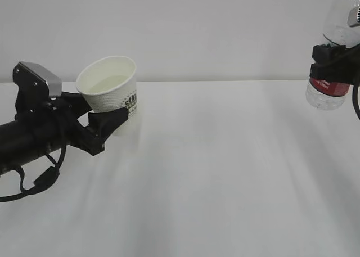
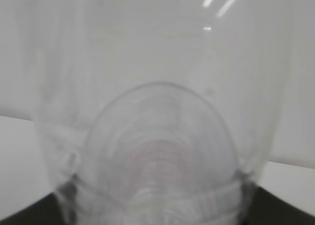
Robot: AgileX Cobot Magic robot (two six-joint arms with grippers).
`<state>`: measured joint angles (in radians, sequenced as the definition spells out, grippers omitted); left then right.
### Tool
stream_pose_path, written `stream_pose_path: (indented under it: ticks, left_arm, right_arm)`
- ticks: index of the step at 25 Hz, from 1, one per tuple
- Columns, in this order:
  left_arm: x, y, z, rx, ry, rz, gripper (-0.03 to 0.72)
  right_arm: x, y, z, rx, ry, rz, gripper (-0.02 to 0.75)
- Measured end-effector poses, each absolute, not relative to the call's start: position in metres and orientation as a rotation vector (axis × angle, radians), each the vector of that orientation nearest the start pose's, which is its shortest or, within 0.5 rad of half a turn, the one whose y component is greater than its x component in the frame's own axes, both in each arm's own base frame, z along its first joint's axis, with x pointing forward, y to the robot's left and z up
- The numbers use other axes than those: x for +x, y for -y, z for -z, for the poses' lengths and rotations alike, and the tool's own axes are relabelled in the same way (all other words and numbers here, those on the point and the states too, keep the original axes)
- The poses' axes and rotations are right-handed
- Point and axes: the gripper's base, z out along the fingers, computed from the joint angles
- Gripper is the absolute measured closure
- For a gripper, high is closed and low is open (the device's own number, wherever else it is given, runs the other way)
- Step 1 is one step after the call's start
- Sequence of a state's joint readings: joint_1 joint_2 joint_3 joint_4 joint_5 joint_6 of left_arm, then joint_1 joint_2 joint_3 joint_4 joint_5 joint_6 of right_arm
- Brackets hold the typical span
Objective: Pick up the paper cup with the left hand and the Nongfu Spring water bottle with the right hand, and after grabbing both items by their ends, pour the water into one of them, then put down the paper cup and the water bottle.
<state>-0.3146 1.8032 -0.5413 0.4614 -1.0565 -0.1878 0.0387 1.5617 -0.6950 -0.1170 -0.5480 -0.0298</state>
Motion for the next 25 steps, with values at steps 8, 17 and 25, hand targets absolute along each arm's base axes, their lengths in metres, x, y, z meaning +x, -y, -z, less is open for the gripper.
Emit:
stream_pose_path:
  ticks: [8,17,25]
  left_arm:
    - [0.286,0.104,-0.152,0.524,-1.665,0.475,0.180]
    - [0.294,0.085,-0.153,0.420,-1.681,0.415,0.182]
    - [0.301,0.062,-0.154,0.296,-1.693,0.345,0.185]
  right_arm:
    - [0.318,-0.018,-0.224,-0.195,-1.794,0.010,0.377]
    - [0.318,-0.018,-0.224,-0.195,-1.794,0.010,0.377]
    - [0.318,-0.018,-0.224,-0.195,-1.794,0.010,0.377]
